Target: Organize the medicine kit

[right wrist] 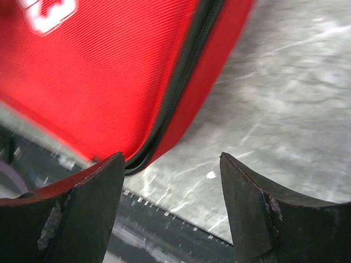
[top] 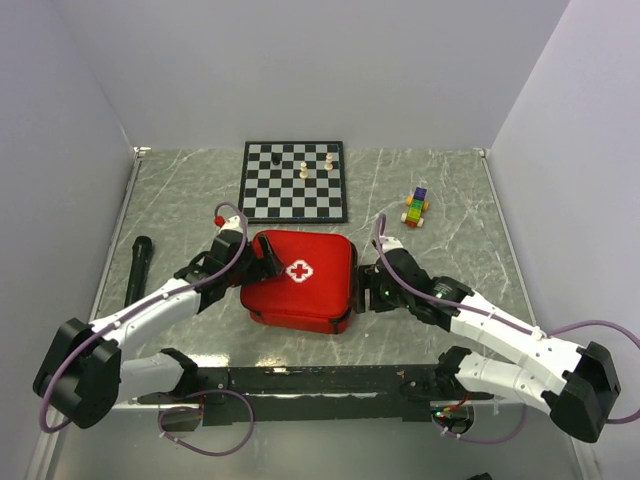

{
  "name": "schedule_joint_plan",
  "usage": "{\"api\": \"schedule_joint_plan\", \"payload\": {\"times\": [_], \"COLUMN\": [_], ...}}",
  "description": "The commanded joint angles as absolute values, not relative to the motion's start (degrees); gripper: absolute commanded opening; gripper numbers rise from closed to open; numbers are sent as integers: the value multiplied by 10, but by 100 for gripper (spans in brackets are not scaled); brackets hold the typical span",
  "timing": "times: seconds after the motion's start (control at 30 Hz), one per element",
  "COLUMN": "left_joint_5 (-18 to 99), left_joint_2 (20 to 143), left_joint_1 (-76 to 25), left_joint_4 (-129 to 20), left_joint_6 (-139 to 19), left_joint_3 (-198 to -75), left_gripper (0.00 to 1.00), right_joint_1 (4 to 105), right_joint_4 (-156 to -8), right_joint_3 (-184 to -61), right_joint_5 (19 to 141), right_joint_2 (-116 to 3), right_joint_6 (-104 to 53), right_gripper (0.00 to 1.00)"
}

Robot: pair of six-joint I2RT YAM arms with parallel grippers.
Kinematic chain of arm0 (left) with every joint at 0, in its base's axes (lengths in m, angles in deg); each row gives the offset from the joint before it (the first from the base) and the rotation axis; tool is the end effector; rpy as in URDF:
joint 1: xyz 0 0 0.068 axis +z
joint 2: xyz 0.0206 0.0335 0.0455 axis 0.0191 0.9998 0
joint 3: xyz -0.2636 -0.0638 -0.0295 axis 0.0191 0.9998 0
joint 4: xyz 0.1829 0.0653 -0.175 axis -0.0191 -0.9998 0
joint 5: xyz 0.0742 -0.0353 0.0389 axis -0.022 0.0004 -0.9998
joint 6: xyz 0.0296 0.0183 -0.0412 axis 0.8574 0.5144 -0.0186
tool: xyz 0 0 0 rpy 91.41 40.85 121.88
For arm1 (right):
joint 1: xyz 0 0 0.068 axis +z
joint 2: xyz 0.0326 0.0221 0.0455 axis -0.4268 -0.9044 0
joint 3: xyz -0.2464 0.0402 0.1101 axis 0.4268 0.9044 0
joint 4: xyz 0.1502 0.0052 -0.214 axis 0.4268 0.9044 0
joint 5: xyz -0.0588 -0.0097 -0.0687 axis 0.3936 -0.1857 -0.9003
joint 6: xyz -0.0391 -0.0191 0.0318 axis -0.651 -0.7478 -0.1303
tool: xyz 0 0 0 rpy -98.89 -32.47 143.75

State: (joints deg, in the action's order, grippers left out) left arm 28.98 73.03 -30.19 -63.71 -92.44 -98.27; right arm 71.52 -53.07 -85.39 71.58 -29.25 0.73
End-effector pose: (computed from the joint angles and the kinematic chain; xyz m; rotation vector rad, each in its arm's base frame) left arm 0.2046 -0.1221 0.2050 -0.2880 2.3252 -0.6215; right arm 0.1347 0.1399 0.2411 -0.2705 2.4380 0.6332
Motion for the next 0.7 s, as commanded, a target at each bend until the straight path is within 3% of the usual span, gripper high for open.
{"api": "schedule_joint_plan", "payload": {"times": [0.0, 0.23, 0.67], "left_joint_5": [279, 232, 336], "left_joint_2": [697, 612, 762], "left_joint_1": [-307, -251, -202], "left_joint_4": [-612, -629, -589], "left_joint_6": [-950, -968, -943], "left_joint_3": [-984, -996, -1059], "left_gripper": [97, 96, 97], "right_joint_1": [711, 591, 564], "right_joint_4": [-524, -612, -666], "right_joint_3": [-873, -903, -1039], "right_joint_5": [620, 712, 784], "right_joint_2": [-307, -352, -541], "right_joint_6": [37, 26, -27], "right_gripper": [78, 80, 80]}}
